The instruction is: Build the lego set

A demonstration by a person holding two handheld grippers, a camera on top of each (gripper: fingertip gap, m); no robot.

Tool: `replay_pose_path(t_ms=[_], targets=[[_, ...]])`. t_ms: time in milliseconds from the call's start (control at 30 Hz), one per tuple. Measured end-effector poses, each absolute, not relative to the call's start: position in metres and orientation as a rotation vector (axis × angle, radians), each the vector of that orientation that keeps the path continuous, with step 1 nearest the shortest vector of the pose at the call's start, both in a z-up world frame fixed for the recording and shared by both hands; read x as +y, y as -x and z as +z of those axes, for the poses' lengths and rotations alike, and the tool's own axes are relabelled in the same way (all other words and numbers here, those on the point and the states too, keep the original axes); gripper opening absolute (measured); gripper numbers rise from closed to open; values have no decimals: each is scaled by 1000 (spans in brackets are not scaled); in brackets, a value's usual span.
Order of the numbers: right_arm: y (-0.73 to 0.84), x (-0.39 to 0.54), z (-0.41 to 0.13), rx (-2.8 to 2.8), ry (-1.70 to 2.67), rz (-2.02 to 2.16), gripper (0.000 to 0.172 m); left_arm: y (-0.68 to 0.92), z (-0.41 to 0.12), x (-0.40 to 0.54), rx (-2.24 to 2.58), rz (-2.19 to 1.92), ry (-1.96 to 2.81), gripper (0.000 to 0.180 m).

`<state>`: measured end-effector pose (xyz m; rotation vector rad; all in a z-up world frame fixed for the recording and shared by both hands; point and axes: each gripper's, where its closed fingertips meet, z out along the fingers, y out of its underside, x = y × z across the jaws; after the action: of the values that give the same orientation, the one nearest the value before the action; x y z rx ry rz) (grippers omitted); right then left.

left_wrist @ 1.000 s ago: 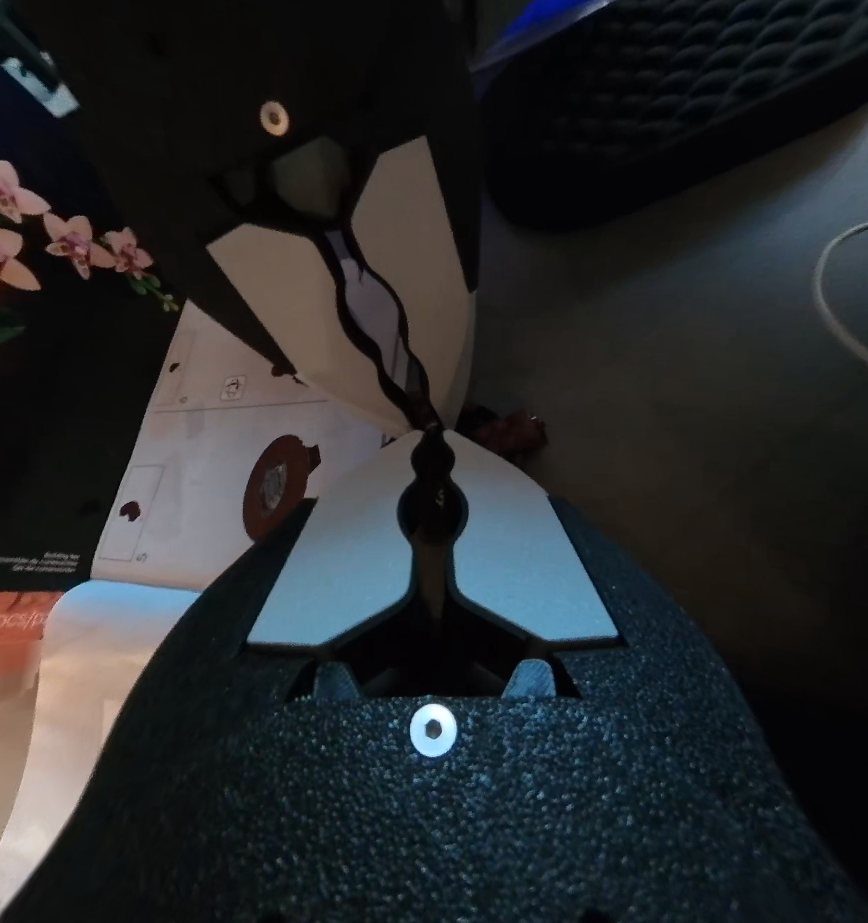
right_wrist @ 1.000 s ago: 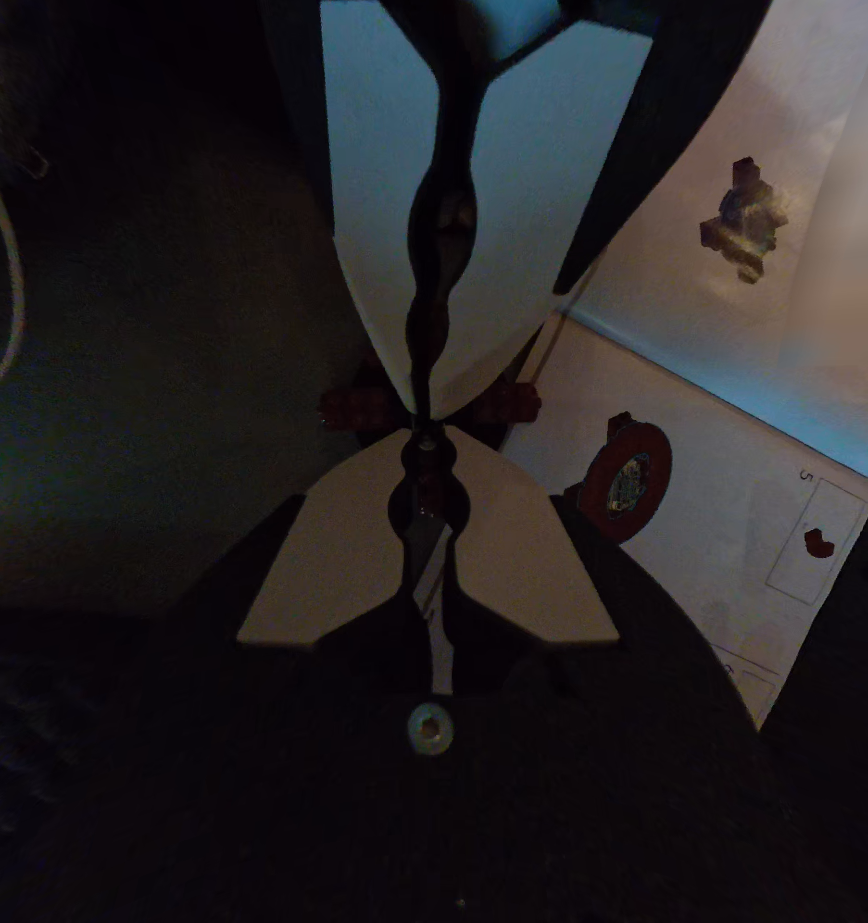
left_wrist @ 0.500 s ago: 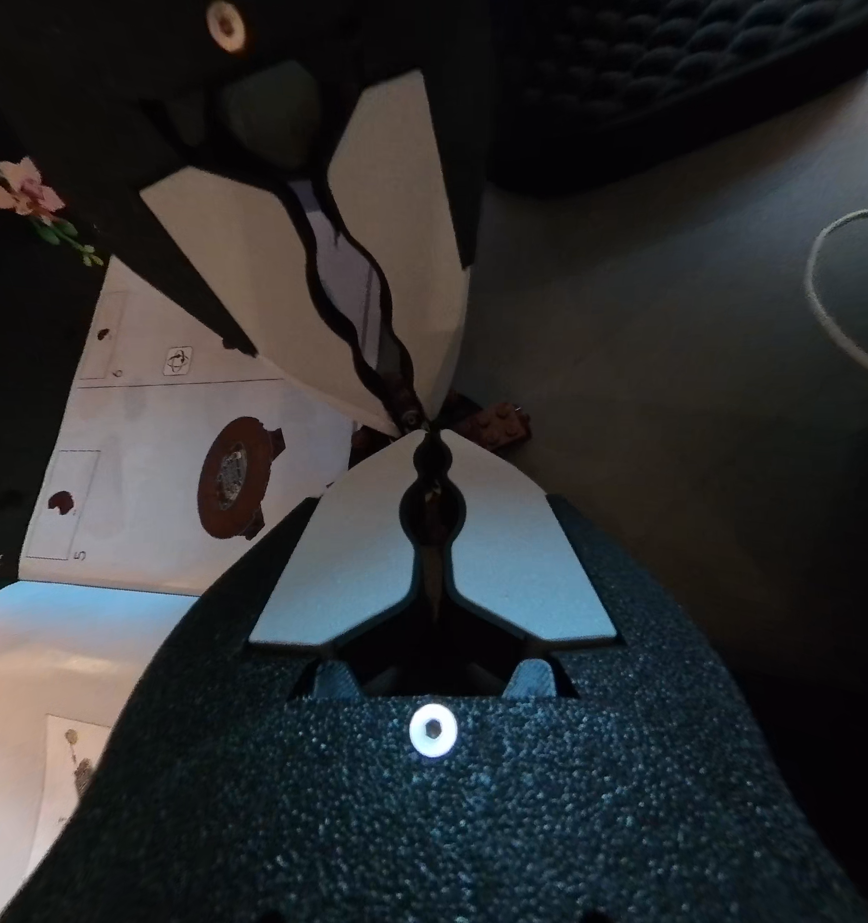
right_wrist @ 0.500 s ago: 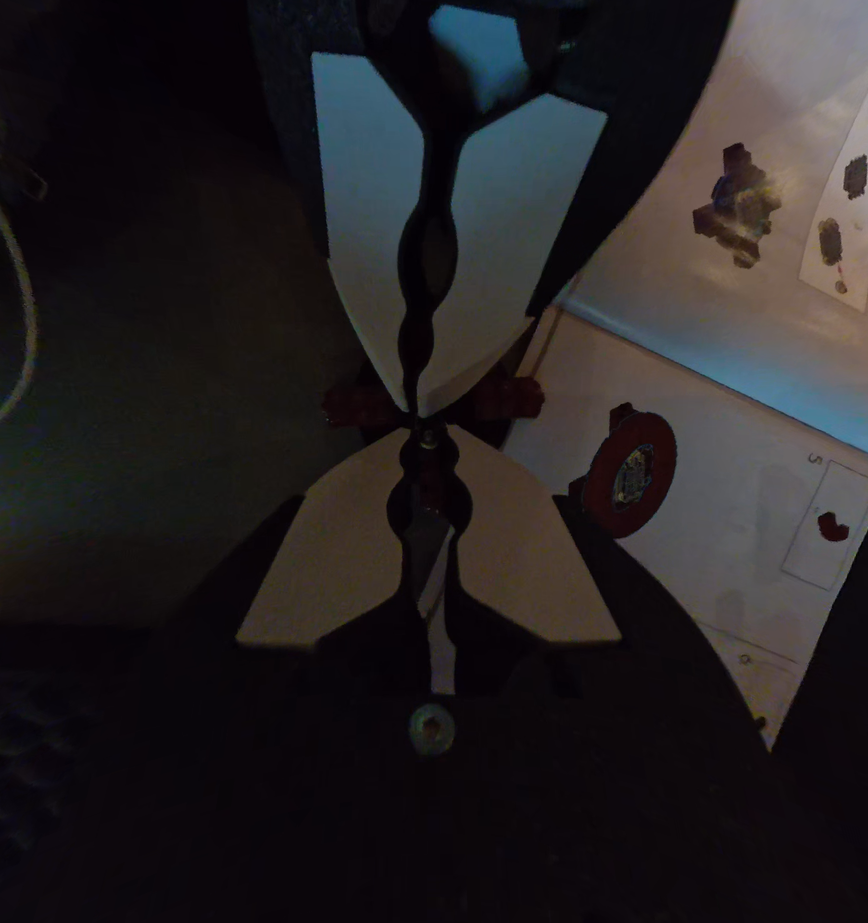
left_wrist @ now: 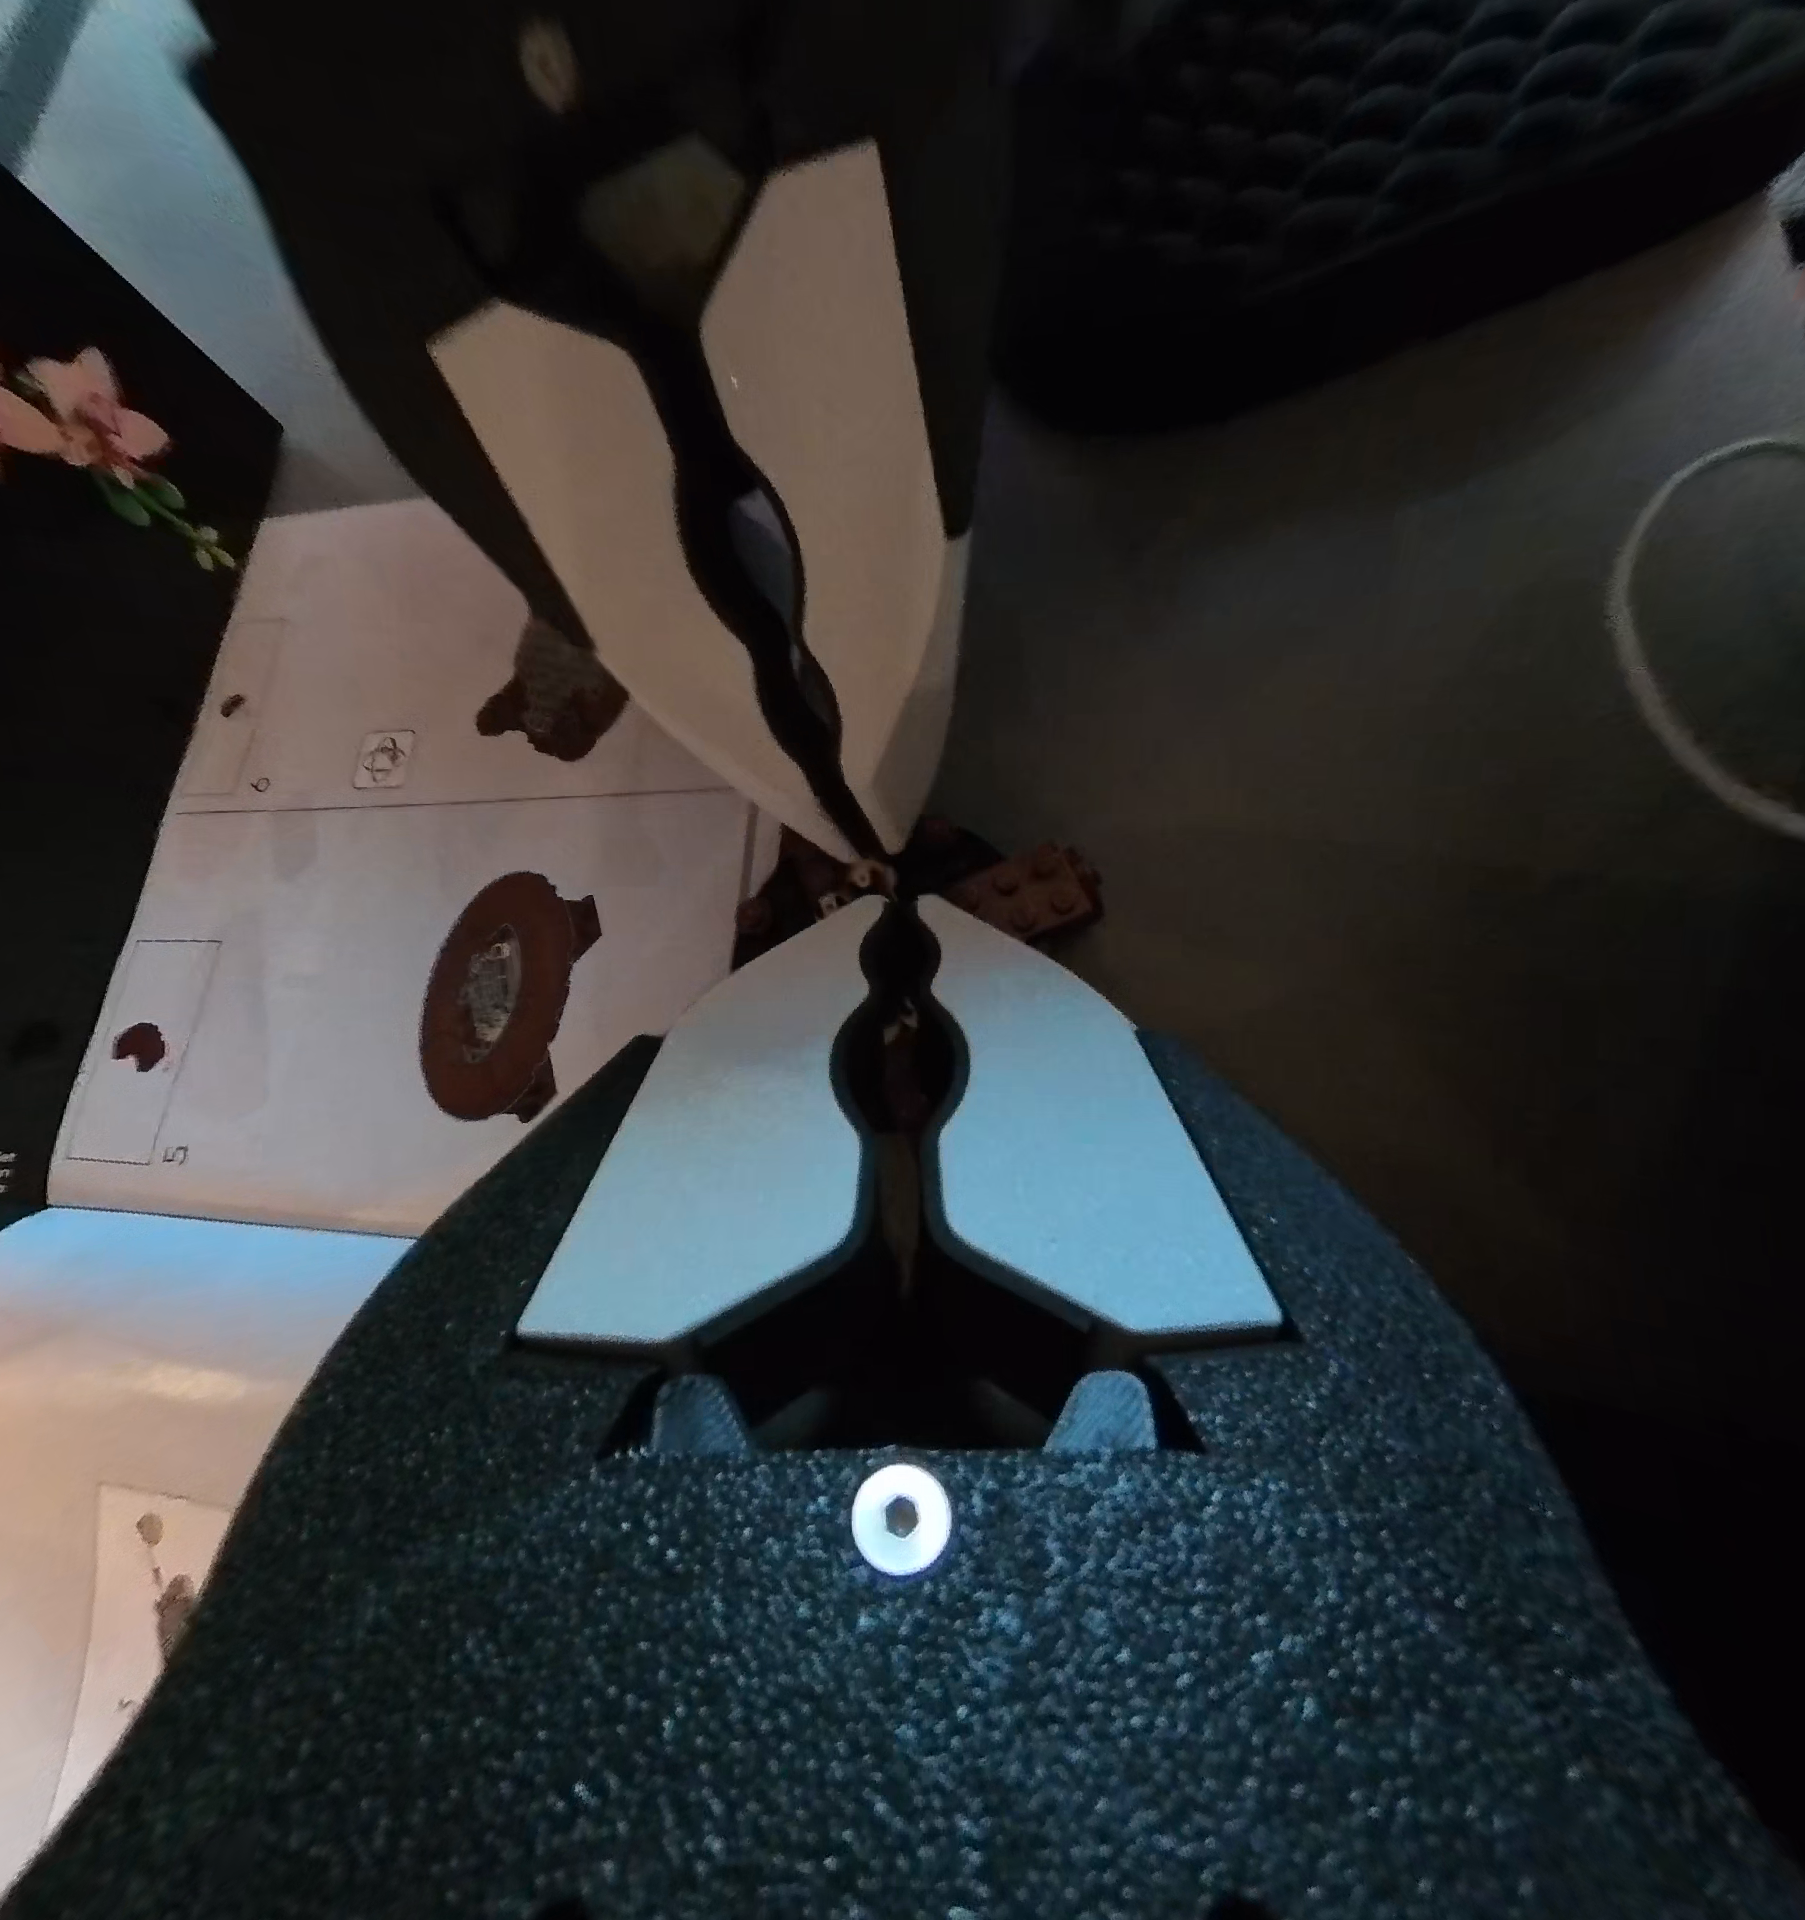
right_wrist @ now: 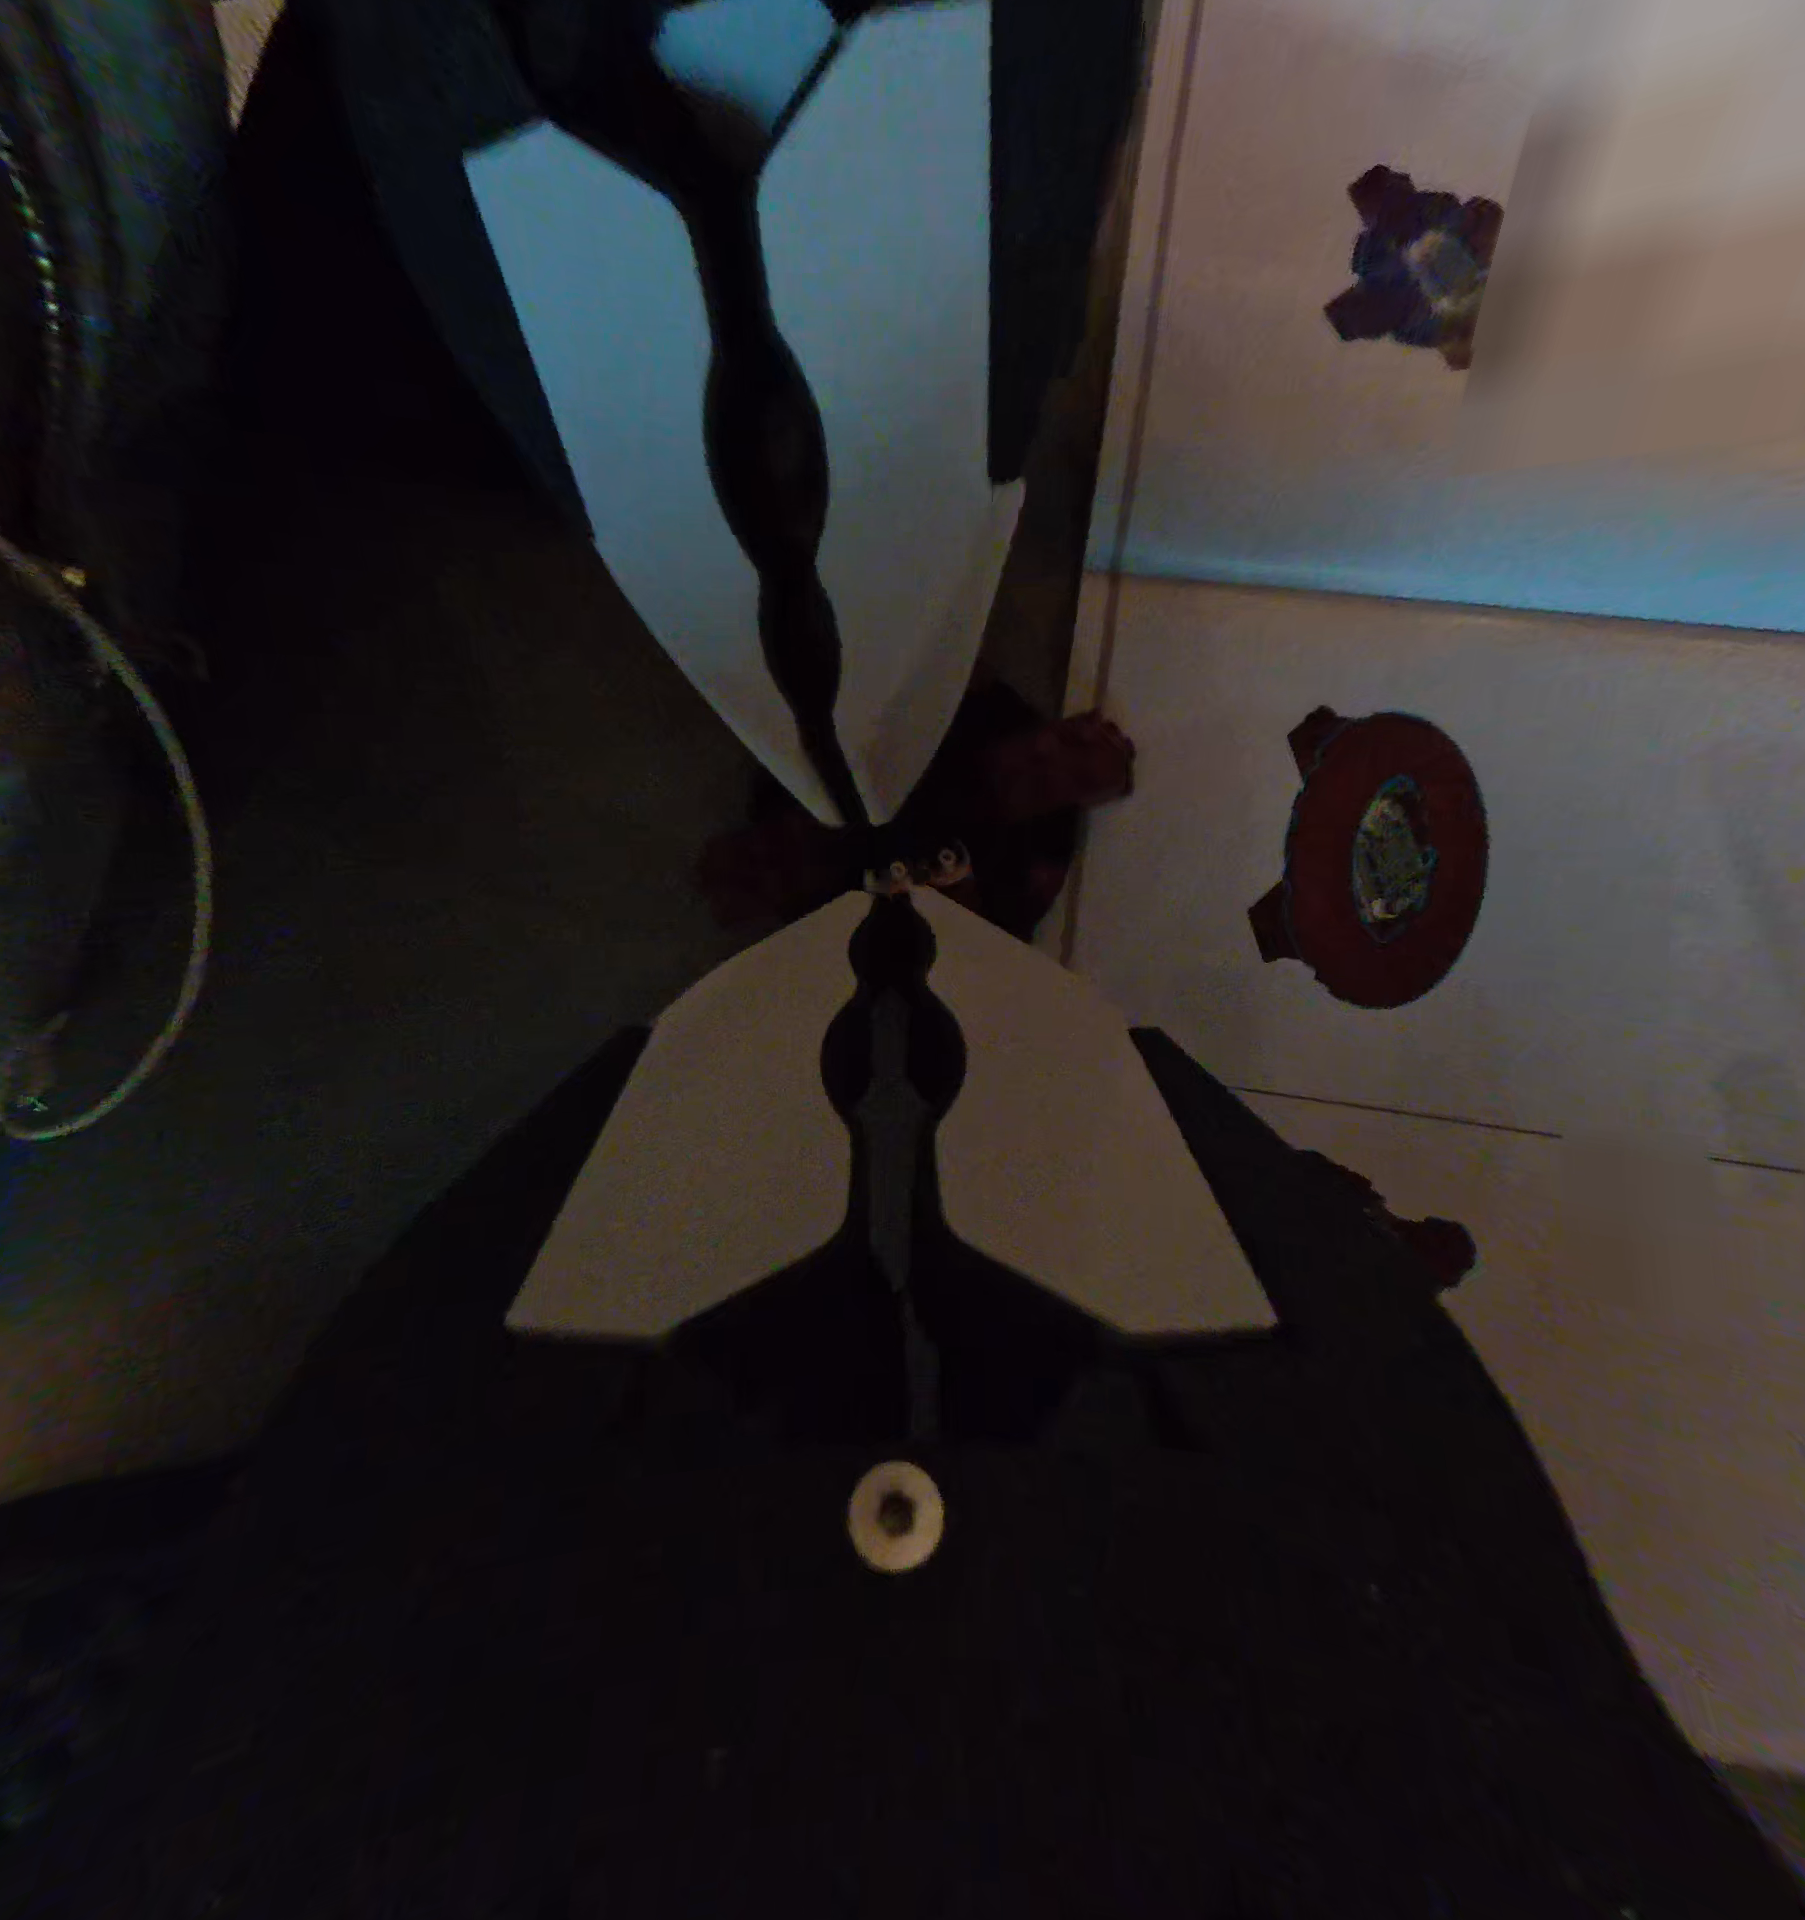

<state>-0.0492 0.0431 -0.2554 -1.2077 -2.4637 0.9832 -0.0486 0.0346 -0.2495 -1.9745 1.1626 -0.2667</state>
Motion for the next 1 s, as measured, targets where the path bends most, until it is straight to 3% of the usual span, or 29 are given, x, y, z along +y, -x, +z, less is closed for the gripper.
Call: replay_pose_path(t_ms=[100, 500, 633, 1000], targets=[[50, 44, -255, -2455, 1210, 989, 0, 51, -238, 30, 1105, -331, 1946, 8], [46, 30, -247, -2381, 1241, 977, 5, 63, -243, 23, 1068, -248, 1997, 10], [51, 24, -250, -2254, 1493, 1034, 12, 67, -252, 20, 1095, -198, 2043, 12], [52, 24, -261, -1987, 1773, 910, 7, 61, -253, 16, 1143, -175, 2007, 8]])
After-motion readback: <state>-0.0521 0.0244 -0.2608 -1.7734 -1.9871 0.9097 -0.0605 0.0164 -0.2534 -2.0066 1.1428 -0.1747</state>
